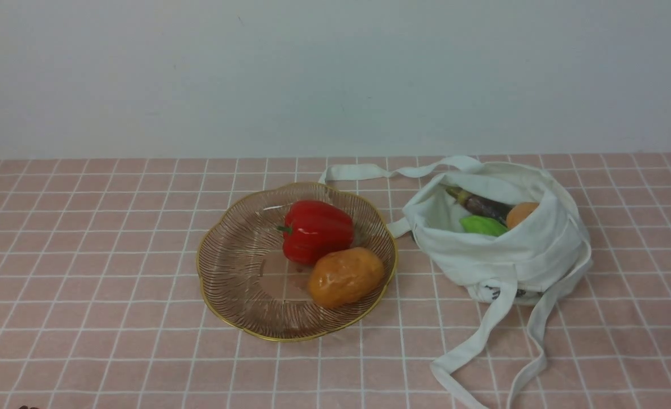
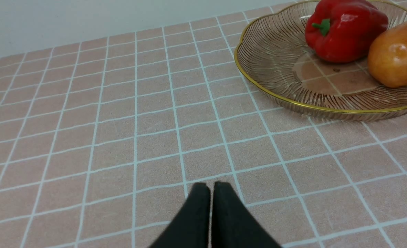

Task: Take vegetables from bag on pink coffee tablecloth place on plate.
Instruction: 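Reach into the cloth bag and grasp the green vegetable inside with the right gripper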

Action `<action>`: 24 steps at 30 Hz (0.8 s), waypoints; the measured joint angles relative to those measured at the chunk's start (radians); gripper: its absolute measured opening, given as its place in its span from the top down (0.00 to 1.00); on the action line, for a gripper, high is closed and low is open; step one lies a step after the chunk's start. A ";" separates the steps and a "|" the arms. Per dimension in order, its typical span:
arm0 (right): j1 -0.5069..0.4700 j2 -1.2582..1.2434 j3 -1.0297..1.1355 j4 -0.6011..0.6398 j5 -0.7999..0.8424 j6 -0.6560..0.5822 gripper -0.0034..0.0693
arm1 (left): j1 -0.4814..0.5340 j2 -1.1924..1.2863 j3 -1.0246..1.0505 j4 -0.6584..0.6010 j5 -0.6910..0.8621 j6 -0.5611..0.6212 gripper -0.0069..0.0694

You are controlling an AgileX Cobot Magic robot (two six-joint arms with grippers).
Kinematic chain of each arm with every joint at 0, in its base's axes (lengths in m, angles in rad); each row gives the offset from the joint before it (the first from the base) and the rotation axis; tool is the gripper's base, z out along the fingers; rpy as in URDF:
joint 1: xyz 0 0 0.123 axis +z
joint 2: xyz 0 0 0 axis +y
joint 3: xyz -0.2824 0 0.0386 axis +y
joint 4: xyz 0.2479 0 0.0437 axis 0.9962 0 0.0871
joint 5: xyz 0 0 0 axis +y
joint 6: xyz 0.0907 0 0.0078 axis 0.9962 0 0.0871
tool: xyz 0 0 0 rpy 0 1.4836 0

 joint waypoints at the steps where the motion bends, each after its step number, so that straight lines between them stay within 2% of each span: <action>1: 0.000 0.003 -0.012 -0.014 0.005 -0.026 0.97 | 0.000 0.000 0.000 0.000 0.000 0.000 0.92; 2: 0.000 0.053 -0.121 -0.077 0.058 -0.108 0.97 | 0.000 0.000 0.000 0.000 0.000 0.000 0.92; 5: 0.000 0.192 -0.267 -0.214 0.171 -0.162 0.97 | 0.000 0.000 0.000 0.000 0.000 0.000 0.92; 10: 0.000 0.557 -0.502 -0.421 0.400 -0.107 0.97 | 0.000 0.000 0.000 0.000 0.000 0.000 0.92; 12: 0.000 0.668 -0.552 -0.445 0.428 -0.103 0.97 | 0.000 0.000 0.000 0.000 0.000 0.000 0.92; 15: 0.000 0.875 -0.641 -0.433 0.428 -0.138 0.96 | 0.000 0.000 0.000 0.000 0.000 0.000 0.92; 18: 0.003 1.087 -0.738 -0.331 0.425 -0.241 0.92 | 0.000 0.000 0.000 0.000 0.000 0.000 0.92; 21: 0.055 1.308 -0.864 -0.220 0.417 -0.343 0.84 | 0.000 0.000 0.000 0.000 0.000 0.000 0.92; 24: 0.132 1.497 -0.992 -0.209 0.417 -0.397 0.75 | 0.000 0.000 0.000 0.000 0.000 0.000 0.92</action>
